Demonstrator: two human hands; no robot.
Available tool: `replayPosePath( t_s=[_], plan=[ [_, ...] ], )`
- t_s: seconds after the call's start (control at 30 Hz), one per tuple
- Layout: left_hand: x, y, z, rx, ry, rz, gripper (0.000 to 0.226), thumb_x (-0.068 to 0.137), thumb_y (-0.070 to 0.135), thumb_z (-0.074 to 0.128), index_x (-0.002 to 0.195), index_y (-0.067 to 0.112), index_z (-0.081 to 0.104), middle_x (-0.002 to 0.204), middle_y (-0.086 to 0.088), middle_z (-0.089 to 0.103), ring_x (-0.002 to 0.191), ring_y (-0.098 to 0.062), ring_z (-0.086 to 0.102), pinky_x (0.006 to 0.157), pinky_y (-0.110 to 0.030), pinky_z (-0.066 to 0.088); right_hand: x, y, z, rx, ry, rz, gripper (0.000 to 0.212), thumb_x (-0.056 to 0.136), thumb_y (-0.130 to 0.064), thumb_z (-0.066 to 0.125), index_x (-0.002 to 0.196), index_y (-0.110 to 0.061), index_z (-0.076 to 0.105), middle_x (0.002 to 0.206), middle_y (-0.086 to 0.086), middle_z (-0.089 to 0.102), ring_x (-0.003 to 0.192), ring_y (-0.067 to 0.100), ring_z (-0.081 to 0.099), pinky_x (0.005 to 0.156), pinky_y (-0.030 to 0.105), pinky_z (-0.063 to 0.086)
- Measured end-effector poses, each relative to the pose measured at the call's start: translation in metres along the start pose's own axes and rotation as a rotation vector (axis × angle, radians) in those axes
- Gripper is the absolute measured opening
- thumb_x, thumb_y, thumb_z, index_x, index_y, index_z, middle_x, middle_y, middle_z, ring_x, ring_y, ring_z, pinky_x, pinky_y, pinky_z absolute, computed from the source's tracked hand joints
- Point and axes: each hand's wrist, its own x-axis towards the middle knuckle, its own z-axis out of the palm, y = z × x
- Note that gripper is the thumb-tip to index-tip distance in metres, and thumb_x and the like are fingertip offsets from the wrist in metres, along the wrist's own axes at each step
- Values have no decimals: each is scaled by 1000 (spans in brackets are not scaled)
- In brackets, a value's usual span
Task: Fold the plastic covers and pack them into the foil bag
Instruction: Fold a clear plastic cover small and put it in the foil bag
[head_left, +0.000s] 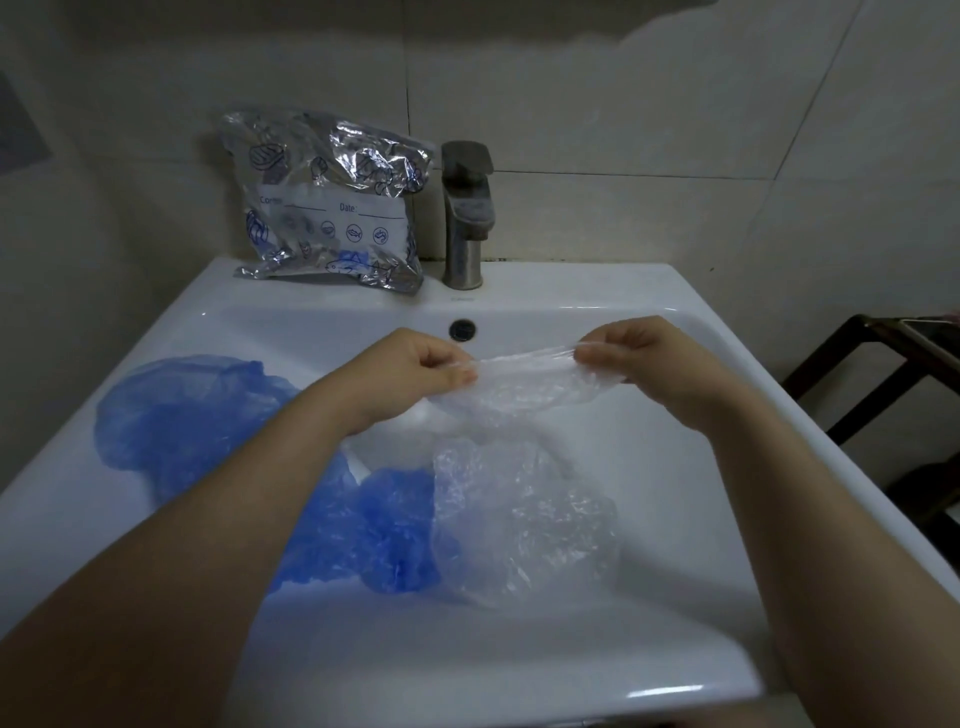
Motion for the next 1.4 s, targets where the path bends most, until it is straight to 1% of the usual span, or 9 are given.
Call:
replayPosePath(
  t_s=[0.2,0.4,0.5,0.63,0.77,0.93,1.03,1.2,1.4],
  plan=[
    [-2,4,-6,-144,-7,97,32,91,9,55,117,28,60,97,14,65,90,4,61,82,-3,41,0,0,-3,298,-57,22,18,90,1,53,86,-15,59,71,5,53,57,10,52,63,20,51],
    [-3,7,-1,-107,46,86,34,90,-2,50,83,25,70,80,23,69,83,11,60,84,-4,41,0,-5,6,251,15,53,36,85,14,37,68,-11,58,76,5,58,65,13,50,62,18,50],
    [0,7,8,-113,71,-3,27,86,6,54,69,20,70,75,12,67,81,-4,57,79,-18,41,4,-2,22,193,121,141,37,84,12,31,67,-9,56,77,12,53,68,20,47,66,28,47],
    [5,2,25,-35,217,-162,35,80,32,67,55,12,53,58,0,46,58,-13,44,56,-22,33,10,12,44,-37,131,163,22,92,-17,53,71,-8,54,72,8,52,71,22,49,69,32,41],
    [5,-1,27,-38,223,-125,40,75,23,77,54,15,43,50,6,38,45,-4,37,45,-14,31,8,13,44,-255,75,76,20,78,-22,73,81,-12,56,71,-1,54,64,14,48,60,26,38],
    [5,-3,15,-257,99,-59,23,76,1,72,74,19,57,83,0,57,78,-14,53,69,-22,43,5,4,29,-365,103,-39,14,80,-12,70,84,-16,57,71,-5,53,57,10,45,49,19,34],
    [4,-2,12,-321,7,-36,37,79,-5,66,101,24,65,116,2,58,85,-3,60,77,-11,49,4,3,23,-350,129,-63,9,84,-9,64,80,-14,59,64,-6,51,49,5,41,43,15,30],
    [6,-3,13,-86,107,-2,41,79,3,71,111,28,65,114,4,62,90,0,56,74,-1,42,2,1,16,-259,96,-72,9,84,-6,63,78,-13,63,61,-4,50,50,6,39,42,12,29],
    [12,-10,14,369,185,115,14,84,19,67,98,17,71,95,3,53,86,-9,50,68,-10,33,4,4,15,-92,-13,39,14,85,-9,64,74,-16,65,72,-1,60,74,14,53,75,28,44]
  ],
)
